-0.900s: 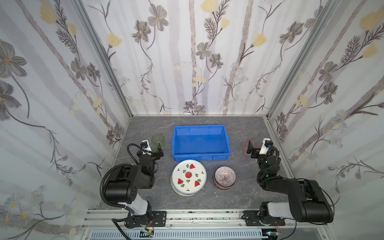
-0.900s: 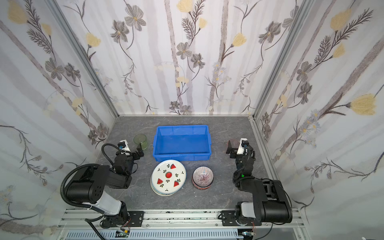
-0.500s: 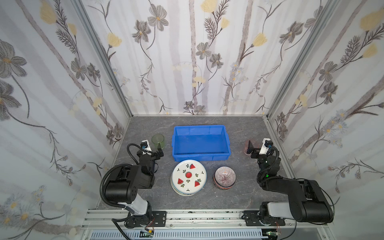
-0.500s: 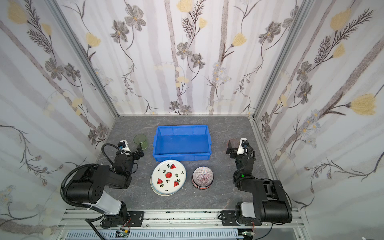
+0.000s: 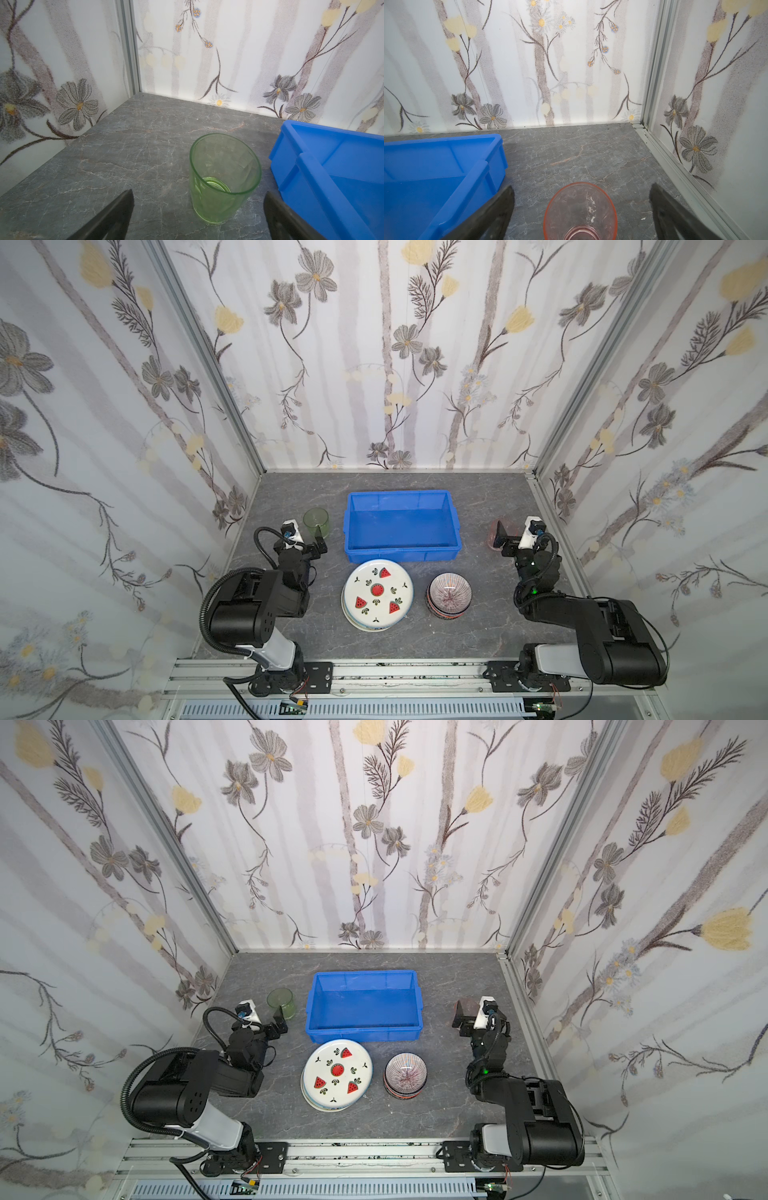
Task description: Place the mixed dishes into the plastic bin
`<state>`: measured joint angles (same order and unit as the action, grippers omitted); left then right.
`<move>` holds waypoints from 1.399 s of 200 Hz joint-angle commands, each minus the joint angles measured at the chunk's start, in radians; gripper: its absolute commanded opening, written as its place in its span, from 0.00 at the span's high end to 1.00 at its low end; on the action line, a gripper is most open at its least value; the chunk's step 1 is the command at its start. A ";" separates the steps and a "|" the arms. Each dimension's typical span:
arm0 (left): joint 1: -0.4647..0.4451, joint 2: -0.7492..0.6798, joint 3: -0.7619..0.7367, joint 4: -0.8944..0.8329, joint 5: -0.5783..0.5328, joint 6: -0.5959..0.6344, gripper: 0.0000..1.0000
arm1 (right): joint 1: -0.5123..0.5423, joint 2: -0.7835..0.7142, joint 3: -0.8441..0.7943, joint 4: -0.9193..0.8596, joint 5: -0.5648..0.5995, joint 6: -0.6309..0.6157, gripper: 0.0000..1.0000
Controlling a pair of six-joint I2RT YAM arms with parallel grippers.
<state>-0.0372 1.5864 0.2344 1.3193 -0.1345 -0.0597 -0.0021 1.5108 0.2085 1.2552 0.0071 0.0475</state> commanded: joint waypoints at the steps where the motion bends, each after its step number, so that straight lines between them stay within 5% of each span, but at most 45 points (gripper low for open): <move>1: 0.000 -0.002 0.003 0.018 -0.004 -0.002 0.00 | 0.001 -0.002 0.002 0.035 0.004 -0.011 0.00; 116: -0.001 -0.003 0.003 0.018 -0.005 -0.002 0.00 | 0.001 -0.002 0.002 0.036 0.004 -0.010 0.00; 139: -0.004 -0.077 -0.006 -0.014 -0.074 -0.018 0.00 | 0.000 -0.009 -0.006 0.046 0.010 -0.005 0.00; 157: -0.004 -0.213 0.013 -0.164 -0.084 -0.021 0.00 | -0.001 -0.080 0.026 -0.068 0.067 0.017 0.00; 172: -0.005 -0.350 0.066 -0.339 -0.102 -0.060 0.00 | -0.001 -0.158 0.127 -0.342 0.106 0.065 0.00; 195: -0.003 -0.521 0.212 -0.689 -0.062 -0.123 0.00 | 0.000 -0.240 0.278 -0.680 -0.027 0.107 0.00; 222: 0.011 -0.647 0.394 -1.077 -0.059 -0.369 0.00 | 0.050 -0.308 0.402 -0.962 -0.013 0.118 0.00; 280: 0.016 -0.761 0.555 -1.504 0.237 -0.373 0.00 | 0.162 -0.433 0.612 -1.385 -0.040 0.233 0.00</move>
<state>-0.0227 0.8562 0.7681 0.0769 -0.0349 -0.4019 0.1421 1.1103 0.7639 0.1062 -0.0021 0.2100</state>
